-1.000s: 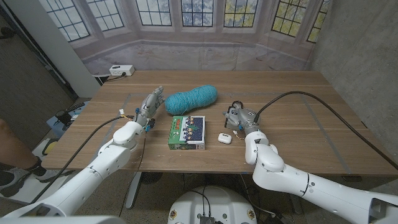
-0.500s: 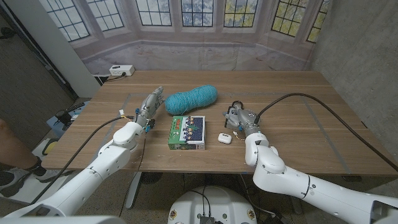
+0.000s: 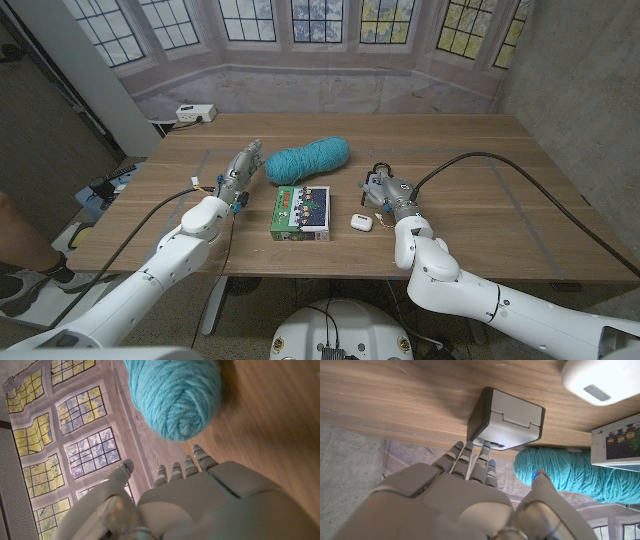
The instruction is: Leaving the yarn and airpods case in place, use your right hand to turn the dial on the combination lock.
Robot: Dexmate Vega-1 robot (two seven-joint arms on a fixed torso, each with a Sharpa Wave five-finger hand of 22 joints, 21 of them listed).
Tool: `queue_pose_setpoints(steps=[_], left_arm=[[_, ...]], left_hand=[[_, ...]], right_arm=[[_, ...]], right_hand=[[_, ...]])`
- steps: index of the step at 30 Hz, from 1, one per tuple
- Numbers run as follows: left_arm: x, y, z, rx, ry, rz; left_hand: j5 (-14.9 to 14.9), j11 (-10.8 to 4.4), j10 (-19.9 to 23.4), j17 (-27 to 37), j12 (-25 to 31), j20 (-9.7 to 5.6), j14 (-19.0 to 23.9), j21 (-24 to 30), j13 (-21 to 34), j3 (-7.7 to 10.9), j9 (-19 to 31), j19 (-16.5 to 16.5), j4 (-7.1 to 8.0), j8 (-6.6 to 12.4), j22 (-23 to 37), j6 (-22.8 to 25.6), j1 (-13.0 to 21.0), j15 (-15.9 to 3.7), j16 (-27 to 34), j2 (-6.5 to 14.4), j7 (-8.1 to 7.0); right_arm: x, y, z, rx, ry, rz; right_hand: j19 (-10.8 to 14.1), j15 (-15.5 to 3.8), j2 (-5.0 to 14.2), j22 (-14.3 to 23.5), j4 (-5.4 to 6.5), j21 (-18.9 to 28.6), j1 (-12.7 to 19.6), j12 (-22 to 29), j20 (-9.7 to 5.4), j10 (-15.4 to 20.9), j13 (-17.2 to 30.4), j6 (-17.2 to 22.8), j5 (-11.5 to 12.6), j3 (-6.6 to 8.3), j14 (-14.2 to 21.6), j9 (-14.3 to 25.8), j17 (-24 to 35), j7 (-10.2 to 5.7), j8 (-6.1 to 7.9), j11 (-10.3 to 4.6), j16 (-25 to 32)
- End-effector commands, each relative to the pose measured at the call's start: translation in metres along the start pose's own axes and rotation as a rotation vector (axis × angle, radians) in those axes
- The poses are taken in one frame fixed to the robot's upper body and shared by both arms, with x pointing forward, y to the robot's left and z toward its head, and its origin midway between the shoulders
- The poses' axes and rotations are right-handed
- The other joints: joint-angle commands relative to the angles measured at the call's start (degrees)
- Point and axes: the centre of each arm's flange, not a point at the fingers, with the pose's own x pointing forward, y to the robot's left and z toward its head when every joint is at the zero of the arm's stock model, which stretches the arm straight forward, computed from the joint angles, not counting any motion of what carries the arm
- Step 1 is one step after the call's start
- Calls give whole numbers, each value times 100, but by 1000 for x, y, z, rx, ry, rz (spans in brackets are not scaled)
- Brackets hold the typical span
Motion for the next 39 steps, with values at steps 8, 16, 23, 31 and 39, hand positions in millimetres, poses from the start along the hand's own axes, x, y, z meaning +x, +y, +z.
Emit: queue_pose_setpoints(steps=[8,16,23,31,39], left_arm=[[-3,-1,-1,-2,-1,3],[-3,-3,-1,-4,-5,3],[-3,-4,0,-1,-7,5],[-5,-7,1,-1,-5,4],[-8,-10,2,5,-6,4]], left_hand=[[-5,26,23,19,16,-8,24,-23,10,39,13,62,-4,2,12,-55,64,13,1,5,-11],[-4,12,33,19,19,-10,30,-25,10,41,13,64,-2,2,12,-56,65,6,2,4,-19],[-4,25,26,17,16,-13,26,-26,11,40,13,66,-7,3,12,-54,71,6,0,7,-11],[-3,24,27,17,15,-11,34,-28,11,41,13,66,-8,3,12,-54,75,10,2,10,-12],[-3,23,30,18,15,-11,33,-30,11,40,13,67,-8,1,12,-59,78,9,1,11,-16]], right_arm=[[-6,-14,3,-10,-23,-44],[-6,-22,6,-18,-40,-70],[-6,-29,8,-21,-56,-87],[-6,-30,7,-16,-62,-93],[-4,-26,2,-8,-59,-84]], right_hand=[[42,11,10,1,-6,3,-16,31,-12,101,26,42,-12,45,62,19,12,8,2,-5,-21],[48,8,11,1,-12,2,-14,29,-15,108,26,65,-12,53,72,19,11,-5,7,-6,-23],[55,9,13,1,-19,2,-9,27,-12,110,27,88,-12,62,75,19,10,0,12,0,-27],[60,6,13,1,-27,1,-5,26,-10,120,27,92,-13,71,85,19,10,-3,8,-3,-29],[67,16,15,0,-35,0,0,23,-5,123,27,96,-13,82,93,19,9,-3,5,-3,-32]])
